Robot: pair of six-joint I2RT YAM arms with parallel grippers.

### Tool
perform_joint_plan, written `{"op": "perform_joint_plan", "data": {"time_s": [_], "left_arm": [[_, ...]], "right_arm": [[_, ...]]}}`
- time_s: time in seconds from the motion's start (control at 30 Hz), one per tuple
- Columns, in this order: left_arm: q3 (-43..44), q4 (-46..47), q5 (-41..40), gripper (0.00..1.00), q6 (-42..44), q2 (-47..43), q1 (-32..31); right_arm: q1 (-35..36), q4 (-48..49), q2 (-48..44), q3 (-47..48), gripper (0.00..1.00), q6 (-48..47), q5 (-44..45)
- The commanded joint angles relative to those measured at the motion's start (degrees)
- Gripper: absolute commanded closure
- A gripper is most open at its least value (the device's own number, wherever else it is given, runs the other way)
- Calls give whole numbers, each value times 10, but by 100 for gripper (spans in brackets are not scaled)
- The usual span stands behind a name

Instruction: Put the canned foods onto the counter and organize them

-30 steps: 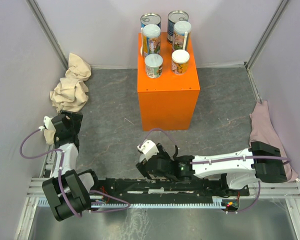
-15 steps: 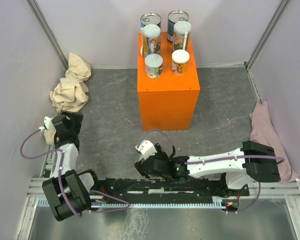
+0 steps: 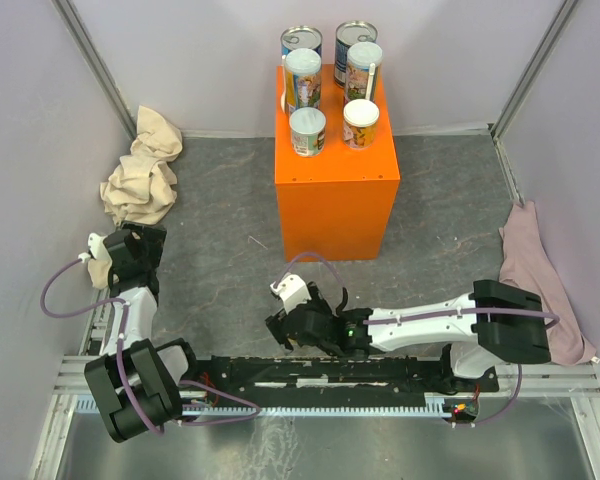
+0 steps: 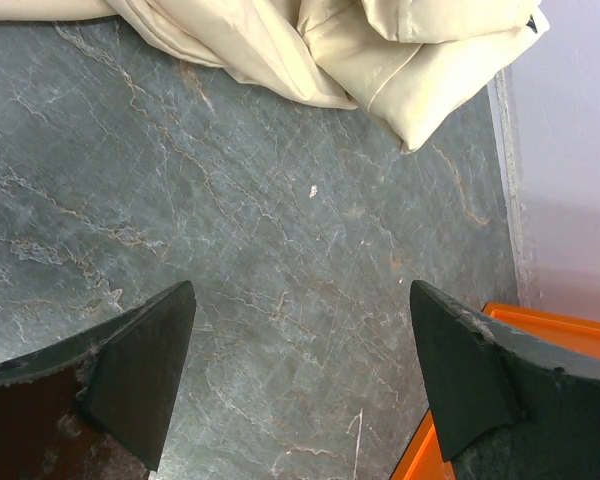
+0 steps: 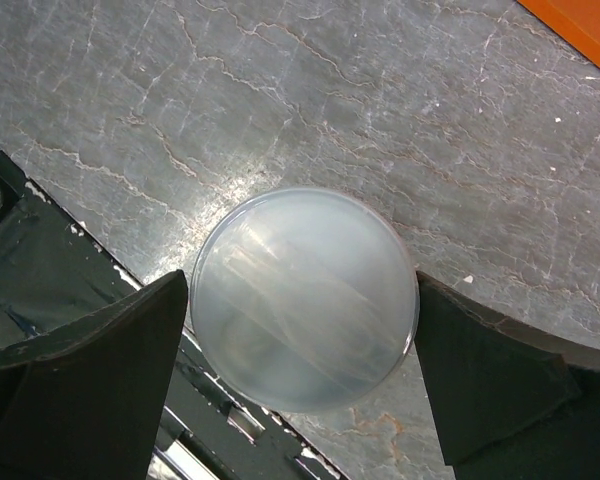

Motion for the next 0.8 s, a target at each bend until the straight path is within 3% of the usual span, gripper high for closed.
{"op": "perform_joint_plan", "data": {"time_s": [0.0,0.23,0.43,0.77], "left_arm": [[-1,32,9,7,-14,-1,4],[-1,32,10,6,-15,-1,4],[-1,32,11,7,-15,-2,4],[-5,39,17,7,-20,0,4]], "right_arm": [[-8,37,7,-4,4,-1,-10],[-9,48,1,-10,20,-9,-20],[-9,45,-5,-10,55,-11,-20],[-7,-9,-61,23,84,-43,-8]]}}
